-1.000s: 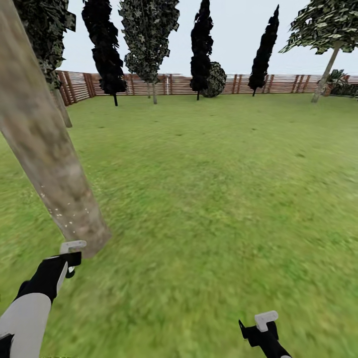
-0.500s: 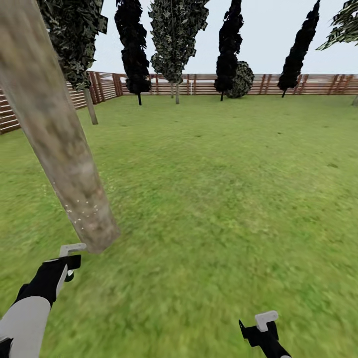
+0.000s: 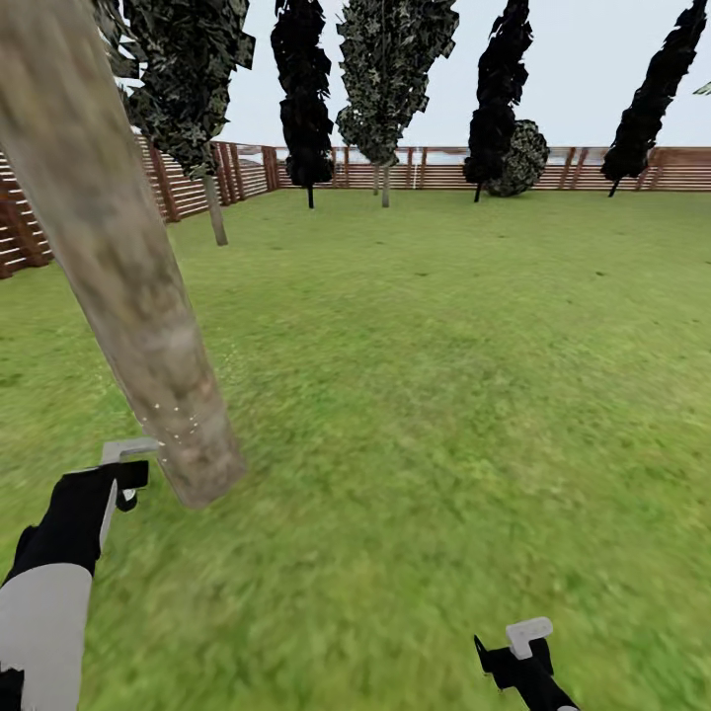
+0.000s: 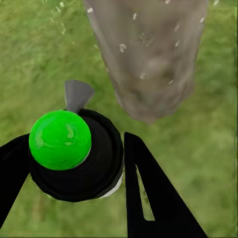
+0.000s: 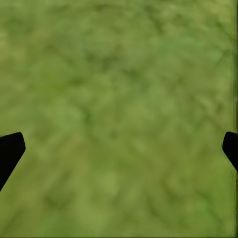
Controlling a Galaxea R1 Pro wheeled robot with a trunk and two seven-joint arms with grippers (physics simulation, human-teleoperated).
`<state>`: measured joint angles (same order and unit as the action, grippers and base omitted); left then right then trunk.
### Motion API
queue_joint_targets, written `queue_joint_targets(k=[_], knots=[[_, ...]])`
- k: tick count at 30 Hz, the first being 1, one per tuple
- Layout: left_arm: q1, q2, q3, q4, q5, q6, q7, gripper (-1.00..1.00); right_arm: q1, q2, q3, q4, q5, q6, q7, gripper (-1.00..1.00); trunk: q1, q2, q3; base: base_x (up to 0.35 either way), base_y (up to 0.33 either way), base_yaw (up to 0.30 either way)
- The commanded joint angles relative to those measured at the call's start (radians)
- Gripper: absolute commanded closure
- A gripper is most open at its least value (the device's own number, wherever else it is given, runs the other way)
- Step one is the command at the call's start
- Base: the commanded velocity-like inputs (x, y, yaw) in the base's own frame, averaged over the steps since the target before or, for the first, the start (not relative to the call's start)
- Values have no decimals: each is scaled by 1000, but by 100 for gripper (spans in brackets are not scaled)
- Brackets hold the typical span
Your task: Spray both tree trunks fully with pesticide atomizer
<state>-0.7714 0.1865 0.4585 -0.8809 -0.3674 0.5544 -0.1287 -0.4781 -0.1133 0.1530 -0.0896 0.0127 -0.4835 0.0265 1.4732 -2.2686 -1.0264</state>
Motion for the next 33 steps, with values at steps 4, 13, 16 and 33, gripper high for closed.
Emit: queue_joint_targets(k=[4,13,16,33], knots=[[-41,3,-32,-4,-14,9,-14,100,-1,0,0,1,1,-3,3,-100,0,0,-1,161,-116,1],[-67,100,-65,-6,-22,46,-222,100,-1,0,0,1,1,-3,3,-100,0,0,-1,4,-3,0],[-60,97,-67,-48,-20,49,-224,100,-1,0,0,1,1,-3,3,-100,0,0,-1,56,-44,58],[-54,88,-65,-83,-20,51,-223,100,-1,0,-1,1,1,-3,1,-100,0,0,-1,42,-257,146]])
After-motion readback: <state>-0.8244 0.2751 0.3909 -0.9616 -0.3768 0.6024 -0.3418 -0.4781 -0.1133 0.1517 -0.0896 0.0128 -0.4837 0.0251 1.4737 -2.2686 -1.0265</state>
